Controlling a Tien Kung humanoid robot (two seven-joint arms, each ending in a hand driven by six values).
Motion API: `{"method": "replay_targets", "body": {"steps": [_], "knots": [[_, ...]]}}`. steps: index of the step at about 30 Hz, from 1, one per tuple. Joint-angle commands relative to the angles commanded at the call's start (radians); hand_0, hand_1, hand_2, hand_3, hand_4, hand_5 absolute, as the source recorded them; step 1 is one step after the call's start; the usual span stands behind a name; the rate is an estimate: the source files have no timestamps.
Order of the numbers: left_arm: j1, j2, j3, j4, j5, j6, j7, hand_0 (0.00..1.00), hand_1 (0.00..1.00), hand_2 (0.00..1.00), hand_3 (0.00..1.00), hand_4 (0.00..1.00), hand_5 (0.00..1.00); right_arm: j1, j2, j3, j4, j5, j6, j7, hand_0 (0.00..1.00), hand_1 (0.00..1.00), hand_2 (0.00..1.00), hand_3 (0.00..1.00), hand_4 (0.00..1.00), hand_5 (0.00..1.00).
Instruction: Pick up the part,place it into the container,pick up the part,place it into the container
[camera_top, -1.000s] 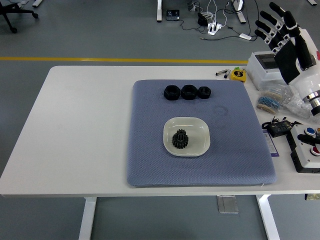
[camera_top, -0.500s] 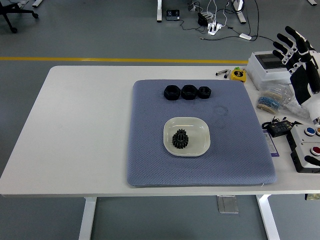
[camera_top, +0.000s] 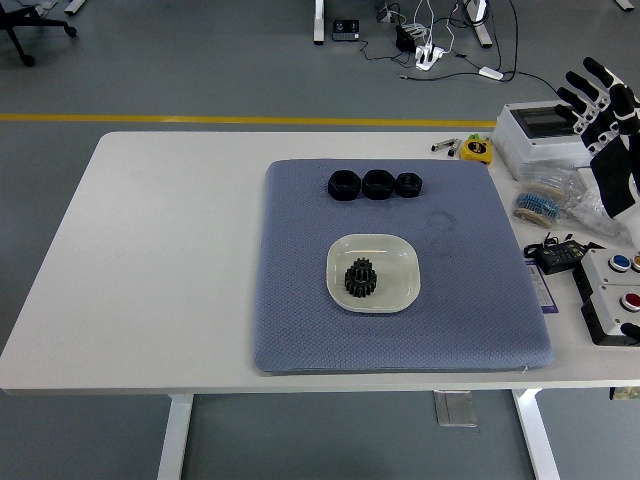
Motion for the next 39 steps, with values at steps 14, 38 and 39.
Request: {"method": "replay_targets", "body": {"steps": [14, 38, 39], "knots": [[0.006, -0.004, 0.02, 0.005, -0.044, 0.006, -0.013, 0.706, 0.715, 0.746, 0.663, 0.694, 0.679, -0.025, -0.007, 0.034, 0.044, 0.055, -0.045, -0.004, 0.887, 0.849, 0.866, 0.863, 0.998, 0.779], [0.007, -0.009, 0.027, 0.009, -0.063, 0.01, -0.019, 0.707, 0.715, 0.744, 0.664, 0.695, 0.681, -0.045, -0.003, 0.066, 0.085, 0.064, -0.06, 0.012, 0.898, 0.846, 0.883, 0.897, 0.998, 0.758], [0.007, -0.009, 0.027, 0.009, -0.063, 0.01, -0.019, 0.707, 0.715, 0.744, 0.664, 0.695, 0.681, -0.046, -0.002, 0.068, 0.086, 0.066, -0.062, 0.014, 0.898, 0.846, 0.883, 0.897, 0.998, 0.758]]}}
